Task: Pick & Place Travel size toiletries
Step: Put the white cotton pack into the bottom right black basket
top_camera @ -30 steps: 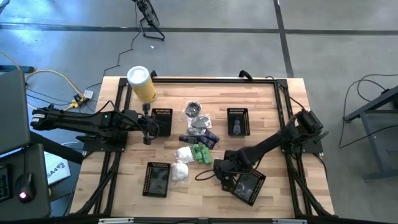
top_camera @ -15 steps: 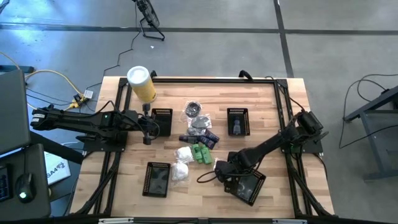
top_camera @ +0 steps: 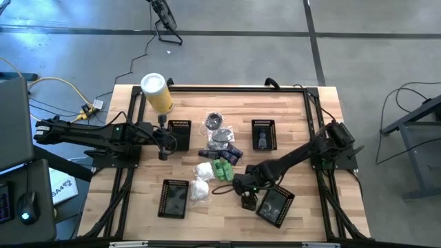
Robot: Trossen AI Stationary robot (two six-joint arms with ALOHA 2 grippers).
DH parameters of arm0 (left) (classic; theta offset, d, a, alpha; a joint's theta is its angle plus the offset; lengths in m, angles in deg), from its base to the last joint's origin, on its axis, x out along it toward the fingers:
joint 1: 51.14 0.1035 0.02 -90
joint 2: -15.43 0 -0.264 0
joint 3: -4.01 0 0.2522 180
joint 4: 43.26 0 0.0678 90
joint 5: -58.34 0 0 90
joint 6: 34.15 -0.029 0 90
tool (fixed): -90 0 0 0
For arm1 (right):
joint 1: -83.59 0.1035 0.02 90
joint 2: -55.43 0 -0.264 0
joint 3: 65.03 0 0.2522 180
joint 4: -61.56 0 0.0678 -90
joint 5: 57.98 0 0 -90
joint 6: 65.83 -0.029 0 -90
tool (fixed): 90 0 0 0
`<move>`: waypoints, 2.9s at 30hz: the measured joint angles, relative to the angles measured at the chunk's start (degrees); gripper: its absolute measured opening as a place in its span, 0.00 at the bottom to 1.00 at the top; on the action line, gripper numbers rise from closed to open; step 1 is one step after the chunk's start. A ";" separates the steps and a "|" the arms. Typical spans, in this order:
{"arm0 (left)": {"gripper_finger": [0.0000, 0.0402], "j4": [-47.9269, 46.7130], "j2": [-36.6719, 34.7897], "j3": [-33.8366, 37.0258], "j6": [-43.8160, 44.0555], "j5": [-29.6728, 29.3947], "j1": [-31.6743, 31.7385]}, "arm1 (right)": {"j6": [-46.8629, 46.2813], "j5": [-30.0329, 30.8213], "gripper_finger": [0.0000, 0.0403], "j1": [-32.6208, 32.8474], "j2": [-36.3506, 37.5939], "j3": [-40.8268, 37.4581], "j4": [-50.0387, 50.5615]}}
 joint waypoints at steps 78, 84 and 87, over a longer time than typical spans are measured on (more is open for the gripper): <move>0.00 -1.68 0.00 0.00 0.00 0.00 0.01 | -8.05 6.22 0.77 0.08 3.13 7.21 17.32; 0.00 -1.68 0.00 0.00 -0.01 0.00 0.00 | -9.46 7.38 0.77 0.04 3.13 7.21 16.73; 0.00 -1.68 0.00 0.00 0.00 0.00 0.02 | -10.93 7.49 0.77 0.04 3.13 7.21 15.56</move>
